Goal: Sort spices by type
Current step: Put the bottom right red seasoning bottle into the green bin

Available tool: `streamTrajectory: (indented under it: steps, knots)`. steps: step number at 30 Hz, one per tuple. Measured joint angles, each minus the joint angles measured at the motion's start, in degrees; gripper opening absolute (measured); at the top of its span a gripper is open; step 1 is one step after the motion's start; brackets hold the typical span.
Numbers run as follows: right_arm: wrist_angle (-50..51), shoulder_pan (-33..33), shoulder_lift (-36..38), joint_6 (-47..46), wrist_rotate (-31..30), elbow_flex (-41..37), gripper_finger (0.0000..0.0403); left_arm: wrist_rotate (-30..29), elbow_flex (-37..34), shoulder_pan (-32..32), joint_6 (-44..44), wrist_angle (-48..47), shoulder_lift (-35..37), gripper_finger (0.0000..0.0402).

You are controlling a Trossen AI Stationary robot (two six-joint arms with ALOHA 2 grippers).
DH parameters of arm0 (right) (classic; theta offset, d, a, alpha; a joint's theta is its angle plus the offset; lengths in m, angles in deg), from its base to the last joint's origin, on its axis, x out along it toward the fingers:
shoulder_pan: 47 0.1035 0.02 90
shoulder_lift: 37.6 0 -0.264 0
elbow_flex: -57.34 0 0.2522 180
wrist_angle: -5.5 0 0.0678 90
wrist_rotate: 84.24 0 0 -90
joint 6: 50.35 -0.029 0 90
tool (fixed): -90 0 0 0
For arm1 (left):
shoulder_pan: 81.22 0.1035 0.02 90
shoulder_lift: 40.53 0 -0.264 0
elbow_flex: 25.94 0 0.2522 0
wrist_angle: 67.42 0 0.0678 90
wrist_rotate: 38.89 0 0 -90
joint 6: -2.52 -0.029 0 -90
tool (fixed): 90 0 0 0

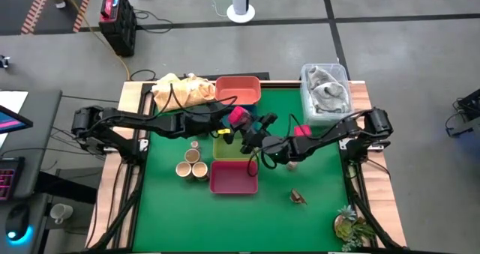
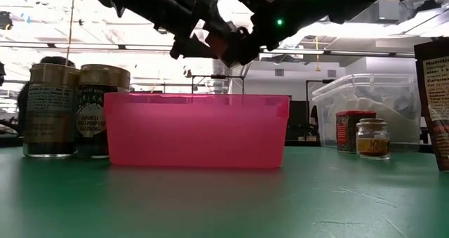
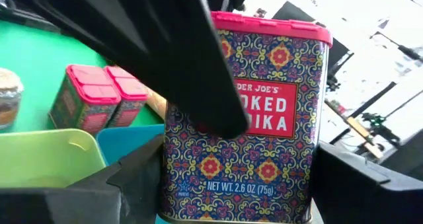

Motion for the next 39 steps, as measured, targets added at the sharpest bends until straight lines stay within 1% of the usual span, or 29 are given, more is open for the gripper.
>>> streamTrajectory:
  steps: [5, 11, 14, 18, 21, 23, 26, 30, 32, 34, 36, 39]
  knots:
    - [-0.2, 0.5, 0.0, 1.2, -0.9, 0.0, 0.0332, 2.4, 0.0, 0.0, -0.8, -0.4, 0.0, 0.03]
    - [-0.1, 0.6, 0.0, 1.4, -0.9, 0.0, 0.0332, 2.9, 0.0, 0.0, -3.1, -0.4, 0.0, 0.0246]
    - [-0.1, 0.6, 0.0, 1.4, -1.1, 0.0, 0.034, 3.2, 0.0, -0.1, -3.2, -0.2, 0.0, 0.0222]
    - [-0.1, 0.6, 0.0, 3.6, -0.8, 0.0, 0.0363, 4.4, 0.0, -0.1, -4.2, -0.8, 0.0, 0.0206]
    - [0.3, 0.7, 0.0, 5.1, -0.8, 0.7, 0.0387, 4.5, -0.1, -0.1, -5.5, -1.3, 0.0, 0.0203]
    - [0.8, 1.0, 0.0, 5.5, -0.9, 1.9, 0.0395, 4.2, -0.1, 0.0, -5.9, -1.3, 0.0, 0.0202]
    - [6.9, 1.8, 0.0, 4.8, -1.0, 4.9, 0.0393, 4.3, -0.2, 0.0, -7.1, -2.2, 0.3, 0.0202]
    - [21.0, 3.8, 0.1, 0.5, -0.7, 10.3, 0.0398, 4.6, -0.2, 0.0, -9.9, -8.2, 2.6, 0.0202]
    - [30.9, 4.6, 0.2, -3.3, 1.6, 13.0, 0.0398, 5.7, -0.2, 0.0, -12.6, -13.0, 4.0, 0.0202]
    - [39.7, 4.5, 0.5, -8.0, 7.8, 15.5, 0.0397, 7.3, -0.2, 0.0, -15.3, -17.5, 5.5, 0.0202]
    - [43.5, 3.3, 1.1, -11.5, 15.7, 17.5, 0.0395, 9.2, -0.2, 0.0, -18.1, -21.3, 6.4, 0.0202]
    - [44.0, 0.8, 1.8, -12.4, 24.1, 17.8, 0.0394, 13.0, -0.2, -0.3, -22.4, -26.6, 7.0, 0.0202]
